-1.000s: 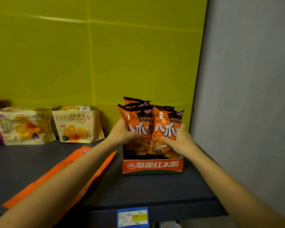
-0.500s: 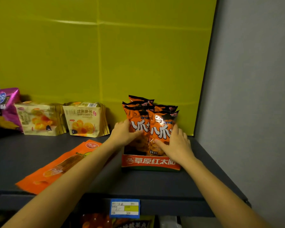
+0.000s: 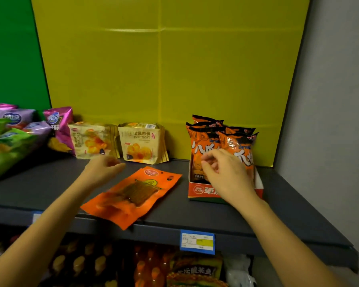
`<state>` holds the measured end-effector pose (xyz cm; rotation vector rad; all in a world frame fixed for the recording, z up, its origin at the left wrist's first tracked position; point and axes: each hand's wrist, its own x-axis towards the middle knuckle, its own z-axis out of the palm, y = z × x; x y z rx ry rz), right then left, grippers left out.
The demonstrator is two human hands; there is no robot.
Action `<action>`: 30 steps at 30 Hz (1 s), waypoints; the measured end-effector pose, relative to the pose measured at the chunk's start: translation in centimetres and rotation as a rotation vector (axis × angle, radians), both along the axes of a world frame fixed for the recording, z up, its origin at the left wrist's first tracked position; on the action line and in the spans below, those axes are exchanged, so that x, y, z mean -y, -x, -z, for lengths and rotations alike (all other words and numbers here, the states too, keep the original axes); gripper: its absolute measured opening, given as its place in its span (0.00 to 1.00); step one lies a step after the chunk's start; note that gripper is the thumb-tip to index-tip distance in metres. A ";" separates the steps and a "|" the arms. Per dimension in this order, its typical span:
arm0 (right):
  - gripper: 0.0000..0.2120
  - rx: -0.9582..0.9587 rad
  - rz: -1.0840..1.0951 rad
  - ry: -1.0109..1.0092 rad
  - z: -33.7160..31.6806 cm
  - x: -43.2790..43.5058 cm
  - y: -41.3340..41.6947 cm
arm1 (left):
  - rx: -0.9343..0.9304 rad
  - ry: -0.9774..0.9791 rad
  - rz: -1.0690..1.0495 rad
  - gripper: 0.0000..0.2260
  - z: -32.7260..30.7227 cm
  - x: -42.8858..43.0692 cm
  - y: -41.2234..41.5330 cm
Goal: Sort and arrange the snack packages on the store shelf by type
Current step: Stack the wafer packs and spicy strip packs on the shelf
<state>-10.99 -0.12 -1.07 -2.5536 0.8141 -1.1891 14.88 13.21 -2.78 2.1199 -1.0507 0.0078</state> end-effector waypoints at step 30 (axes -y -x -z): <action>0.12 -0.208 0.344 -0.399 6.5 -4.4 -9.3 | -0.086 -0.418 0.233 0.11 3.2 -1.3 -2.4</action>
